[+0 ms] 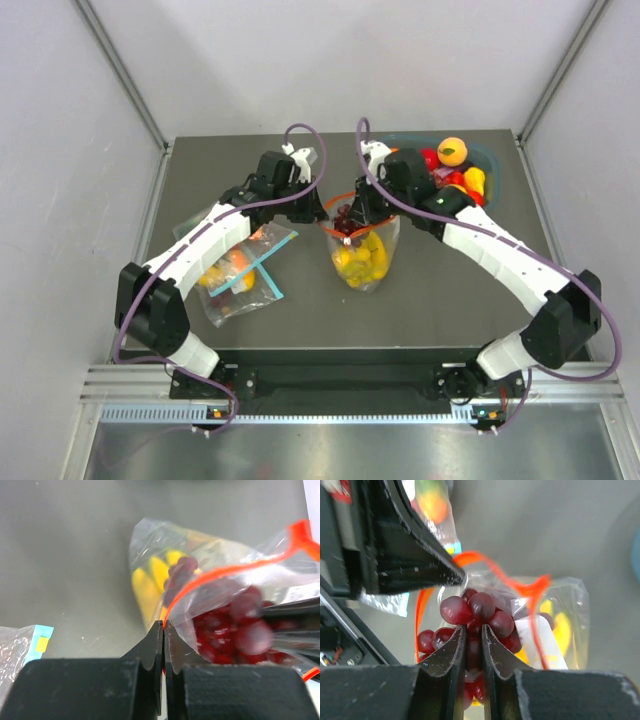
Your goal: Open the zip-top bag and remove the fake food
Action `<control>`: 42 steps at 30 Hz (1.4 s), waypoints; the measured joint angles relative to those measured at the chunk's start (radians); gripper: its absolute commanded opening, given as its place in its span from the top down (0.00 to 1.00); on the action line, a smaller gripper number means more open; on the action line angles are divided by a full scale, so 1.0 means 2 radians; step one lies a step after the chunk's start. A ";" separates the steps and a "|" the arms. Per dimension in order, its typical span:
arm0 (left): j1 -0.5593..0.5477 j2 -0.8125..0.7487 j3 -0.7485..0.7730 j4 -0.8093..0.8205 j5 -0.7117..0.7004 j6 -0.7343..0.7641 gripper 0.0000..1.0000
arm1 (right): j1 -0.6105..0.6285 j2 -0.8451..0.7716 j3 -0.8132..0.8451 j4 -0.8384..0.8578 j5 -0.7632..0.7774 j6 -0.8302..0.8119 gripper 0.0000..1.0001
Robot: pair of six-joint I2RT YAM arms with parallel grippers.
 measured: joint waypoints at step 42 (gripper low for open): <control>-0.041 0.012 -0.004 0.045 -0.054 -0.034 1.00 | -0.026 -0.007 0.095 0.010 0.038 0.101 1.00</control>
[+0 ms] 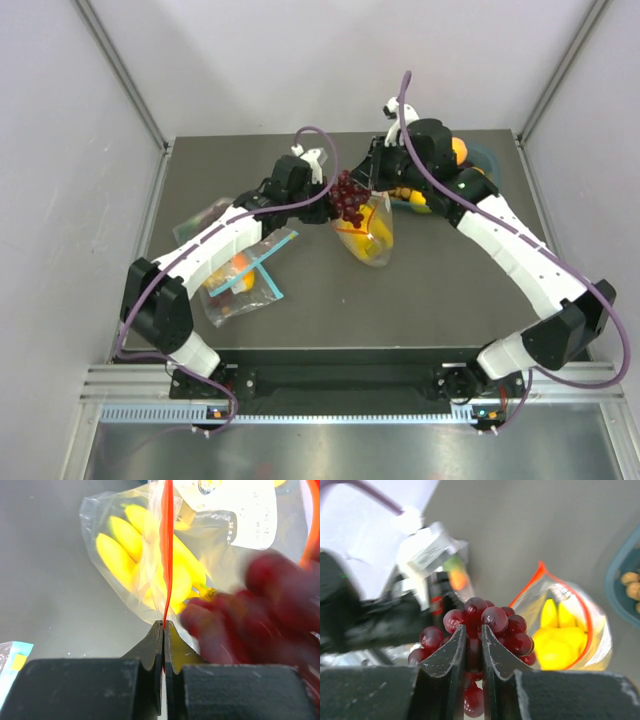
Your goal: Open the zip-top bag and remove the fake food
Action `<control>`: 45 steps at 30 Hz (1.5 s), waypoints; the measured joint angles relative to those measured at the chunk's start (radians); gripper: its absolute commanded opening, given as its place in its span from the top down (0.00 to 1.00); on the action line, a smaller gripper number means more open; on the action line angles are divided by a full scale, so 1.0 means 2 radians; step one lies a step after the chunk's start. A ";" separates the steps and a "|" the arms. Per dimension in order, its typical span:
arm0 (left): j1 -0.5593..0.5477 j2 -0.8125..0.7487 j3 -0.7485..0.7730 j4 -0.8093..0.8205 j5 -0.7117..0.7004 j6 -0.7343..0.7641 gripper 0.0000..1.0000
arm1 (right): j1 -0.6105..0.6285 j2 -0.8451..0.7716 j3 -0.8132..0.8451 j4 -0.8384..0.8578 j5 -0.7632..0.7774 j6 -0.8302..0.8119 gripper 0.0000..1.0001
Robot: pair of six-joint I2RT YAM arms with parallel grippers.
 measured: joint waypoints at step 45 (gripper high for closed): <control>0.048 -0.076 -0.027 -0.077 -0.050 0.014 1.00 | -0.200 0.155 0.058 0.108 -0.025 -0.050 1.00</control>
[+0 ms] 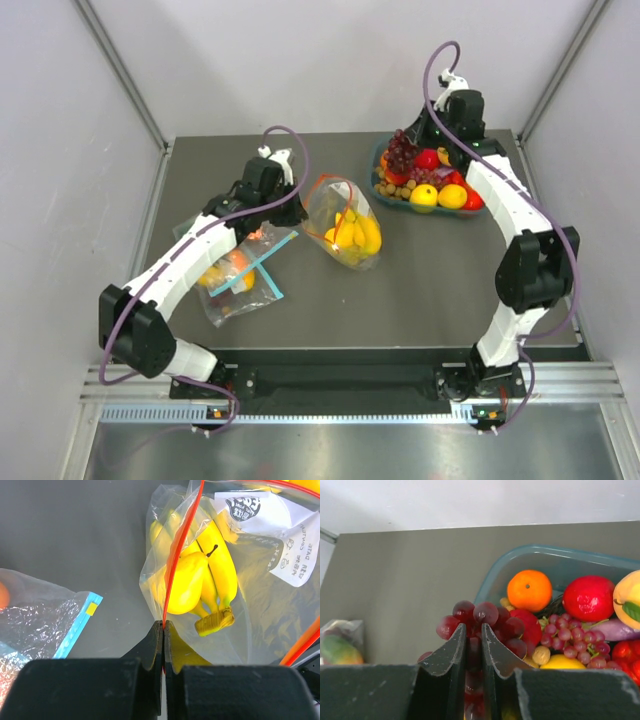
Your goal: Open the zip-top bag and remove the fake food
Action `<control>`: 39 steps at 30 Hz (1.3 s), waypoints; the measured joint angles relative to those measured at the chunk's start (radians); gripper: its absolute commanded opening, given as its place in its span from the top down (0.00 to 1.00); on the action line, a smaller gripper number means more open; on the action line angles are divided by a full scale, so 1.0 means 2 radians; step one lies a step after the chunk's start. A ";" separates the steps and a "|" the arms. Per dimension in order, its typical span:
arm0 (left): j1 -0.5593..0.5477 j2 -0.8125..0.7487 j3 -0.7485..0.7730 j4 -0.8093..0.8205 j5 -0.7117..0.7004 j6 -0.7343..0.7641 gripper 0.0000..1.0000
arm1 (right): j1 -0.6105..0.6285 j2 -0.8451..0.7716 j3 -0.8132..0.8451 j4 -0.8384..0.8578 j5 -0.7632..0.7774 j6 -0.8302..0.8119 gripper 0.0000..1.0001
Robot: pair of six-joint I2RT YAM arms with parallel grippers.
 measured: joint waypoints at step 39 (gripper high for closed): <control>0.010 0.019 0.002 -0.015 0.007 0.005 1.00 | -0.026 0.201 0.133 0.049 0.019 -0.017 0.88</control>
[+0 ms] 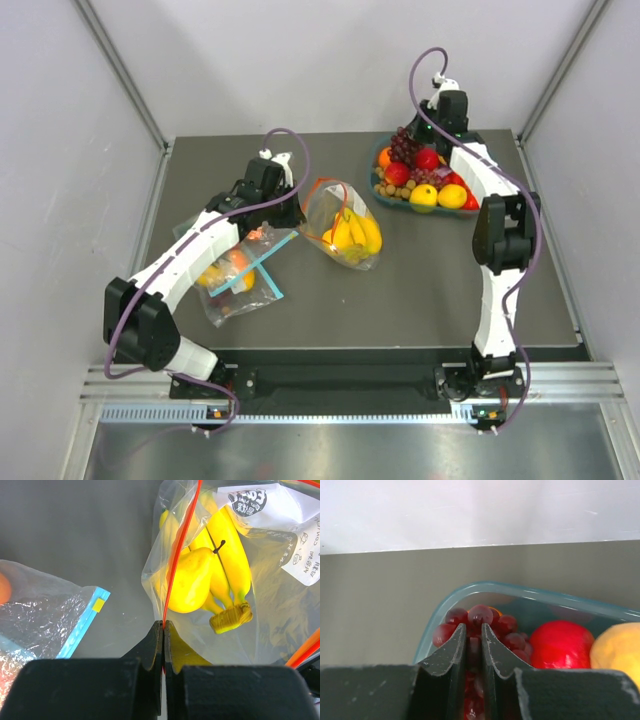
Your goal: Open the zip-top bag and remove the fake food
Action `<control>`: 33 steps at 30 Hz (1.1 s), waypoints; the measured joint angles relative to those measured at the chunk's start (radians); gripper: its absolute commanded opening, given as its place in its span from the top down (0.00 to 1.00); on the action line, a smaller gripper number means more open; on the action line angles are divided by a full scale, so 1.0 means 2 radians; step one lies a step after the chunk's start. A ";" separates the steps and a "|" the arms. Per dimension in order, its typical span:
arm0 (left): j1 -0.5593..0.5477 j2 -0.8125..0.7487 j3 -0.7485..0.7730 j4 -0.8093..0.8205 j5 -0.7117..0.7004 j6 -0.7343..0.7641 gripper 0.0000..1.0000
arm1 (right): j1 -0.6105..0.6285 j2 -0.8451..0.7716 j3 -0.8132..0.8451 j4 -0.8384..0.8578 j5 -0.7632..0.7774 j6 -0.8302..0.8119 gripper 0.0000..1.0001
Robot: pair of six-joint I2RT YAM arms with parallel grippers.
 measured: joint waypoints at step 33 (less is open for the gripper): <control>0.000 -0.008 -0.006 0.007 0.016 -0.009 1.00 | -0.012 -0.154 -0.121 0.028 0.082 -0.016 0.14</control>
